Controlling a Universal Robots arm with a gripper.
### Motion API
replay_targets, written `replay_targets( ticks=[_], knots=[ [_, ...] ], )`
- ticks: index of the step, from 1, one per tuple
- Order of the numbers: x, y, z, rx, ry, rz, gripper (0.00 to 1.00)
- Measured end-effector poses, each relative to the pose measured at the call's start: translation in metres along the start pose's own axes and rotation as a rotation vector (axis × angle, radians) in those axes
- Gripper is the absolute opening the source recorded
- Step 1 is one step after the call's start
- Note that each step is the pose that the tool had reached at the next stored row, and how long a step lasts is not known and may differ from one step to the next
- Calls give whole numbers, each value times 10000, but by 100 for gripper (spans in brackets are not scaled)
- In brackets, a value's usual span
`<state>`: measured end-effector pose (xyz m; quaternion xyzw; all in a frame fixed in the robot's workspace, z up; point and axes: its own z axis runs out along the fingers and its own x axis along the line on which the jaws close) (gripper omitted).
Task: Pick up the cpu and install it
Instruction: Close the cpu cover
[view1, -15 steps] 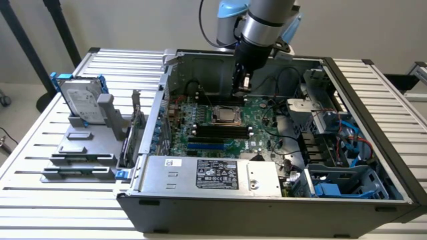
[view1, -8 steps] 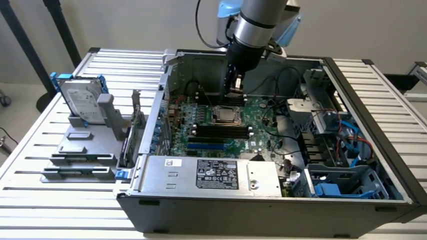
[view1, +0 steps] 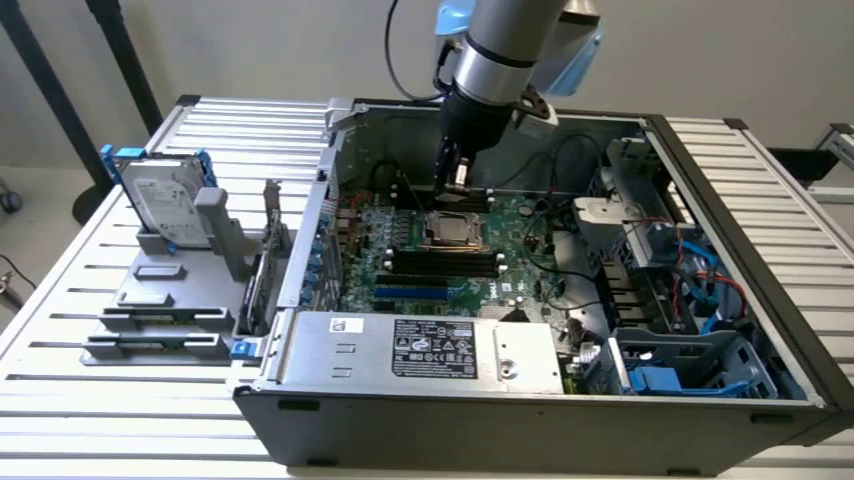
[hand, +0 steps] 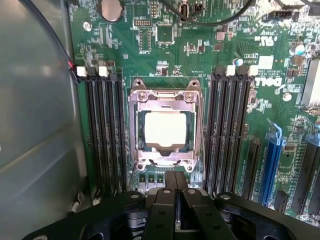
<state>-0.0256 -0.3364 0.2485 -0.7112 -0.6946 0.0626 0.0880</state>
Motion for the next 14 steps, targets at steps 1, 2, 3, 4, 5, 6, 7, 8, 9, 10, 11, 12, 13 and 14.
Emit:
replay_targets(
  ticks=[1, 2, 3, 4, 5, 6, 7, 8, 9, 10, 11, 12, 13, 14],
  knots=[
    [-2, -1, 18, 4, -1, 1, 11],
    [-4, -2, 37, 8, -1, 1, 11],
    [-5, -2, 57, 10, 0, 0, 11],
    [-6, -4, 75, 12, -2, 1, 11],
    [-7, -7, 94, 13, -3, 1, 11],
    [-8, -10, 113, 13, -2, 1, 11],
    [-9, -13, 132, 13, -1, 1, 11],
    [-9, -17, 152, 12, -1, 1, 11],
    [-10, -19, 171, 12, -2, 1, 11],
    [-11, -20, 189, 13, -1, 1, 11],
    [-12, -20, 209, 13, -2, 1, 11],
    [-12, -21, 227, 13, -3, 2, 11],
    [-12, -21, 246, 12, -2, 1, 11],
    [-11, -21, 265, 12, -1, 1, 11]
  ],
)
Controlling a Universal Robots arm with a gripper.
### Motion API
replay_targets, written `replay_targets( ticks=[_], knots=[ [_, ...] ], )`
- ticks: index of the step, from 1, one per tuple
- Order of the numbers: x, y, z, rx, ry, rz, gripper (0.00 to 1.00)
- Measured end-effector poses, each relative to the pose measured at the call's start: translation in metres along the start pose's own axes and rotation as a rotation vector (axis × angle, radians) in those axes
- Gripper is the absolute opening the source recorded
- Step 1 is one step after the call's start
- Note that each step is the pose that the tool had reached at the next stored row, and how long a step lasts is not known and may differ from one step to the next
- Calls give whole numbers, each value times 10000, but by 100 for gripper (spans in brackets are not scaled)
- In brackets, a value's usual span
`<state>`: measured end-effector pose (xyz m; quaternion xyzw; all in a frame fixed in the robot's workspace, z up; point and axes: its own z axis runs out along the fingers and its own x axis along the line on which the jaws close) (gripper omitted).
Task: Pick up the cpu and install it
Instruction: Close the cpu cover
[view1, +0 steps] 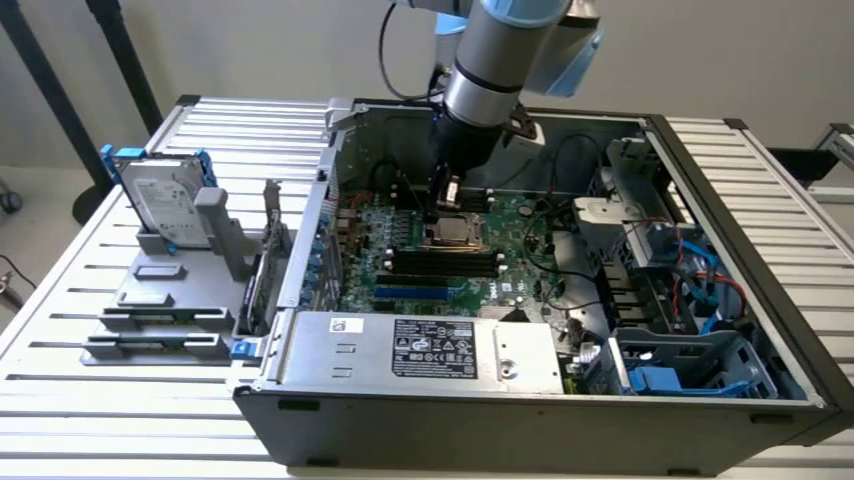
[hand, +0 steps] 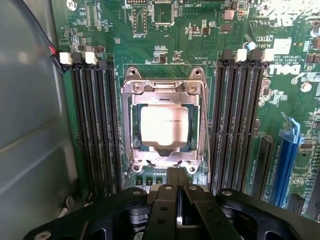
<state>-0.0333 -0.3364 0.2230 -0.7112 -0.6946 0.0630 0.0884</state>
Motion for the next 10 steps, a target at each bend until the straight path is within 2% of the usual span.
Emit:
replay_targets(
  ticks=[7, 10],
  knots=[
    [68, 10, 109, 1, 5, -1, 11],
    [90, 12, 135, 20, 11, -2, 11]
  ],
)
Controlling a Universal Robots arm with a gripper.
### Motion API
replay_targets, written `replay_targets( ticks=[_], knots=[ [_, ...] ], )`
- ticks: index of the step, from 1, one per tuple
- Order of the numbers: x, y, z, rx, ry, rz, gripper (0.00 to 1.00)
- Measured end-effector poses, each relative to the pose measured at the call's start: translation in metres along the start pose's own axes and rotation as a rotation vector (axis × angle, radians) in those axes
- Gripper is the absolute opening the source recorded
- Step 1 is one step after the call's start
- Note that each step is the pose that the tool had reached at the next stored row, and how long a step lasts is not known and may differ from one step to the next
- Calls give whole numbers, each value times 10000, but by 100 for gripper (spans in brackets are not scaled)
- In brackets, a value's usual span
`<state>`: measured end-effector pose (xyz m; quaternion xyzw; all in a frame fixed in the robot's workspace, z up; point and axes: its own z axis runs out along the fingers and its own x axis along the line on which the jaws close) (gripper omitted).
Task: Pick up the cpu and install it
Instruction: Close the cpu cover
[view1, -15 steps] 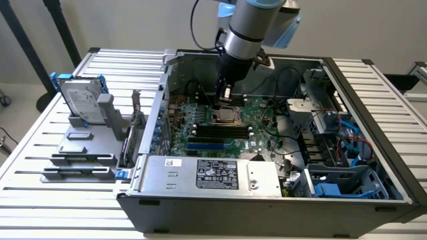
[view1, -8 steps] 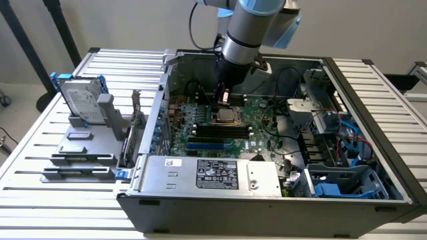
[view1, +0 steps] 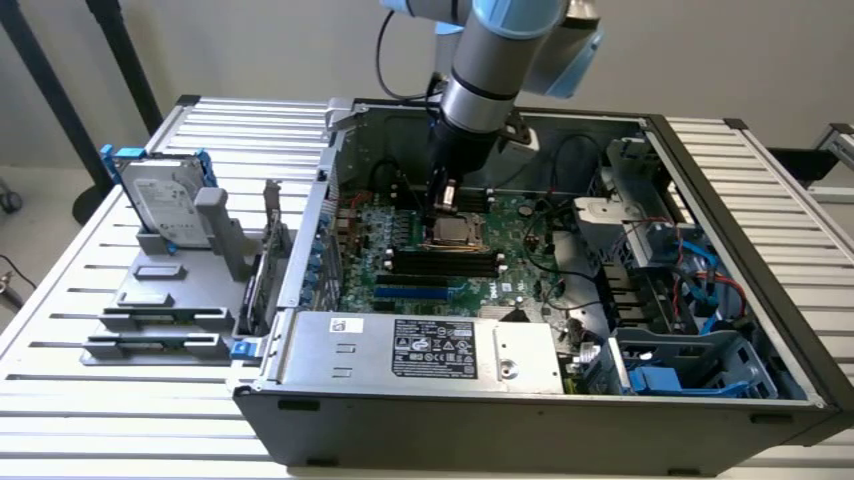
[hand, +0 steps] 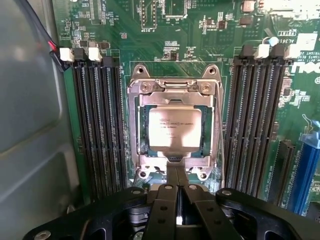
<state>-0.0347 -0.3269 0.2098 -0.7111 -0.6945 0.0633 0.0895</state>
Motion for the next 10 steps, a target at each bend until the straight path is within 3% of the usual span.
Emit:
replay_targets(
  ticks=[10],
  knots=[
    [-5, 18, 99, 81, -8, 6, 11]
  ],
)
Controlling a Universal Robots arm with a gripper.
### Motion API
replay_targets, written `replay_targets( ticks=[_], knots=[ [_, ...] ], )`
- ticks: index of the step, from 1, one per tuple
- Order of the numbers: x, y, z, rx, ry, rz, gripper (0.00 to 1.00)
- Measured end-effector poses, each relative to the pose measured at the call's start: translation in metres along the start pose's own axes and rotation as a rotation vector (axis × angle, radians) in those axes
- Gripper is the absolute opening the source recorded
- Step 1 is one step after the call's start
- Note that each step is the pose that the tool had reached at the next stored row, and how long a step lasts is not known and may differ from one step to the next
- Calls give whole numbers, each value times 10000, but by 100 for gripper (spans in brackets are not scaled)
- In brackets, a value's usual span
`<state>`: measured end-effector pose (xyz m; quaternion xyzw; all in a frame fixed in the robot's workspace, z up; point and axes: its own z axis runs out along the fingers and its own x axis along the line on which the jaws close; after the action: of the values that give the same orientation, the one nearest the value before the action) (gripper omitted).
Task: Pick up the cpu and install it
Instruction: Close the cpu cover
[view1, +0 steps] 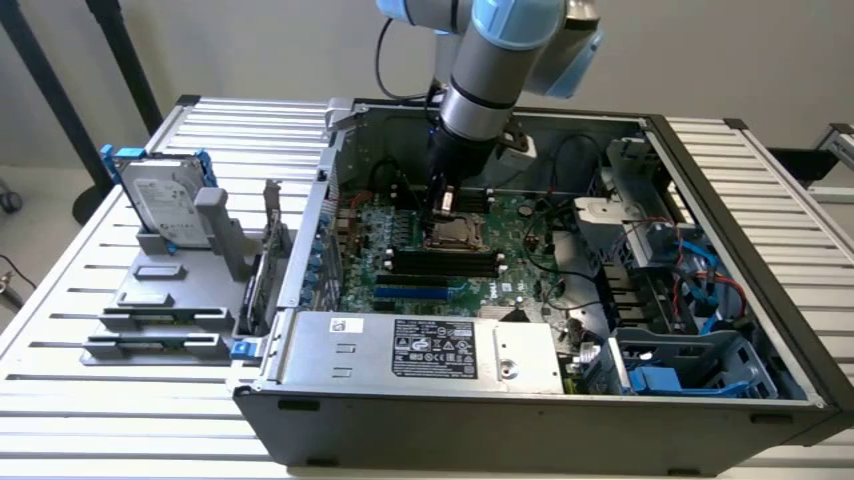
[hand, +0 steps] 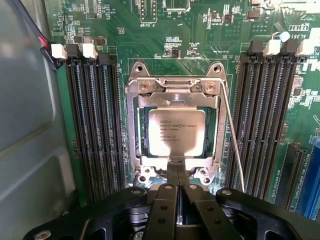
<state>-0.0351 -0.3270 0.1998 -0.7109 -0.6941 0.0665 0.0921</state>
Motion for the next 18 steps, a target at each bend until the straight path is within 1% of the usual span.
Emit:
replay_targets(
  ticks=[1, 2, 3, 5, 7, 10, 14, 15, 18],
  knots=[
    [1, 0, -2, 11, 10, -3, 11],
    [3, -2, -12, 17, 40, -10, 11],
    [3, -6, -30, 28, 51, -12, 11],
    [1, -22, -79, 46, 50, -10, 11],
    [-5, -50, -118, 50, 57, -14, 11],
    [-21, -121, -156, 53, 69, -15, 11],
    [-46, -236, -201, 53, 83, -18, 11],
    [-51, -252, -209, 53, 83, -18, 11],
    [-52, -255, -212, 51, 93, -21, 11]
  ],
)
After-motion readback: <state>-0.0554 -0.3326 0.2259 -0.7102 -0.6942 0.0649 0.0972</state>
